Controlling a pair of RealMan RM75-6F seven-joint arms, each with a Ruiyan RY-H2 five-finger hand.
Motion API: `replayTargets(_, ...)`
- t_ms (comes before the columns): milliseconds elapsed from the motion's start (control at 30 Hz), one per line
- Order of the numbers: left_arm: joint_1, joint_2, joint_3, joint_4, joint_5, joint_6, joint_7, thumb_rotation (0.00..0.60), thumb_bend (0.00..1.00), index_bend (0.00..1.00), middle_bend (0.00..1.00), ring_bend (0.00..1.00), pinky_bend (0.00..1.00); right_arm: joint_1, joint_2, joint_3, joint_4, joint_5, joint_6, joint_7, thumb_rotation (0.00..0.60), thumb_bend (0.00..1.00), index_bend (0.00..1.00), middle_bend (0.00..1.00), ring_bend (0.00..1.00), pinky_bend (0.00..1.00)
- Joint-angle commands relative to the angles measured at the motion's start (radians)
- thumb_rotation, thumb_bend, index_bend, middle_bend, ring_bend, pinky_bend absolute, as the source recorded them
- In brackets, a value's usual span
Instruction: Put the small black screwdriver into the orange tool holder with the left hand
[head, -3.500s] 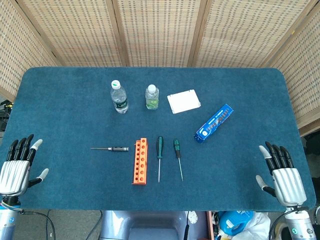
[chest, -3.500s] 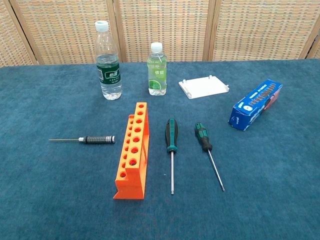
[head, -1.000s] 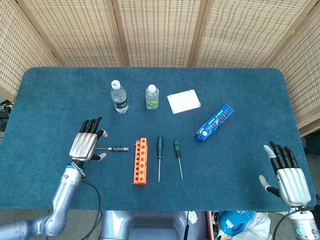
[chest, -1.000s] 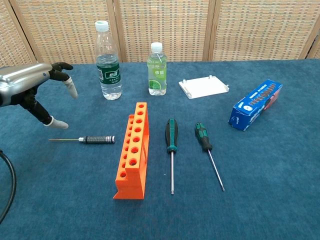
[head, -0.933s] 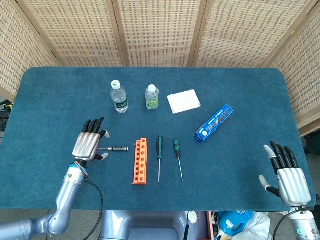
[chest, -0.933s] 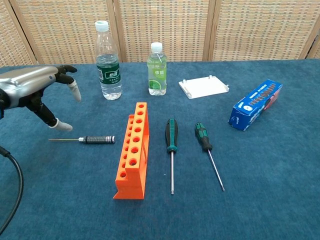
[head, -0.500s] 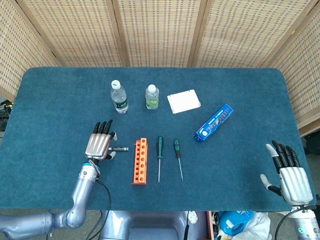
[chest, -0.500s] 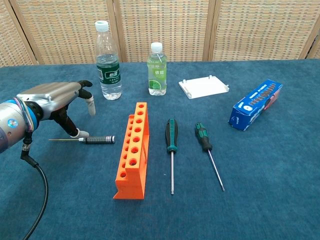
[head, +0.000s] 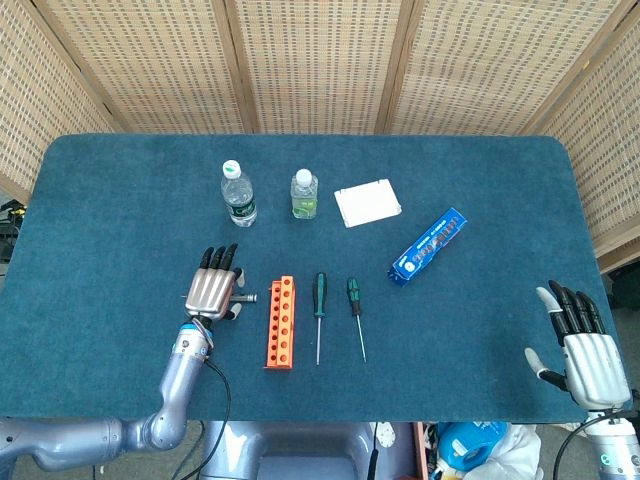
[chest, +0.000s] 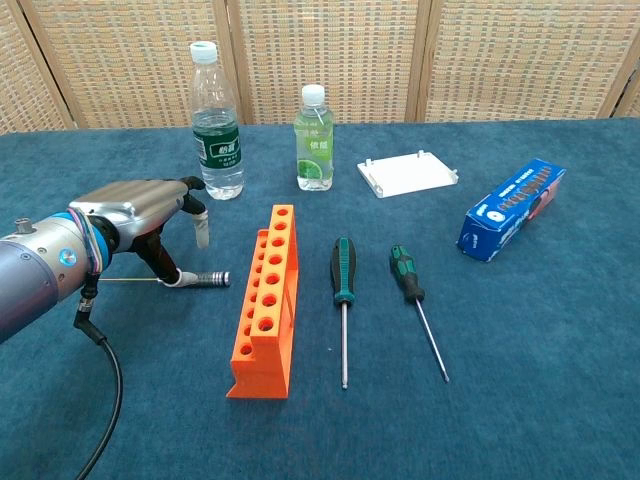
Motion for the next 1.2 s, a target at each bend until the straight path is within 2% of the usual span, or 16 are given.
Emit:
replayTargets(33, -0.01, -0.008, -0.004, 0.01, -0.021, -0.004, 0.006, 0.6, 0.26, 0.45, 0.0, 0.0, 0.0, 0.003, 0.001, 0.002, -0.004, 0.0, -0.002, 0.008, 0.6, 0.28, 0.0, 0.0, 0.0, 0.0)
replayTargets(1200, -0.097, -0.094, 0.014, 0.132, -0.081, -0.02, 0.03, 0.6, 0.29, 0.48, 0.01, 0.0, 0.0, -0.001, 0.009, 0.004, 0.013, 0.014, -0.006, 0.045, 0.6, 0.28, 0.0, 0.0, 0.0, 0.0)
